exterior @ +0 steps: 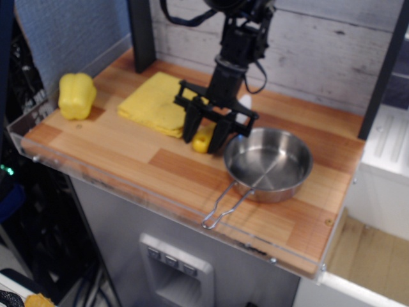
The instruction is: Place the knife in middle of yellow fabric and pot in the table.
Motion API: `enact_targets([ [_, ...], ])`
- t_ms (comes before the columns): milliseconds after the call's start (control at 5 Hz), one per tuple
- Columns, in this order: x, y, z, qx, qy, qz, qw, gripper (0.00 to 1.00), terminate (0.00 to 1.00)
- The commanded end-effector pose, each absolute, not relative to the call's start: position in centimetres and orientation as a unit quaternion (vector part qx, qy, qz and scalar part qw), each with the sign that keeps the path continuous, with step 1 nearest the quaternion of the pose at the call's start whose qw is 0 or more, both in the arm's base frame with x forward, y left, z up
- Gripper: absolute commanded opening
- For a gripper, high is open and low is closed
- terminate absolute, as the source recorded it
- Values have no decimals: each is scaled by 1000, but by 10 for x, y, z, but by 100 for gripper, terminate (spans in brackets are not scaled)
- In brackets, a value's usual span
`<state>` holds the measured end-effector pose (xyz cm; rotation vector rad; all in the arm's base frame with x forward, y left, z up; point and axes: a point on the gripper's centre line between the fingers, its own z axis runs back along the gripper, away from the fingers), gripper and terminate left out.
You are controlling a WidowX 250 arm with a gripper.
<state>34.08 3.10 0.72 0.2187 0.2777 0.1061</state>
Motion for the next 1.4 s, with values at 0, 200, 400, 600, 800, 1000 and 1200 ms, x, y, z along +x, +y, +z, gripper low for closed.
enact_targets([
  [0, 342, 35, 16, 100, 113, 34, 988, 100, 0],
  [200, 339, 44, 40, 79, 91, 28, 992, 100, 0],
  [400, 339, 58, 61, 55, 73, 30, 995, 100, 0],
  [600, 338, 77, 89, 24, 47, 33, 998, 100, 0],
  [800, 342, 100, 108, 12, 15, 26, 999, 100, 0],
  [1000, 352, 111, 117, 35, -21, 3, 999, 100, 0],
  [1200, 361, 108, 115, 51, -41, 0, 998, 100, 0],
])
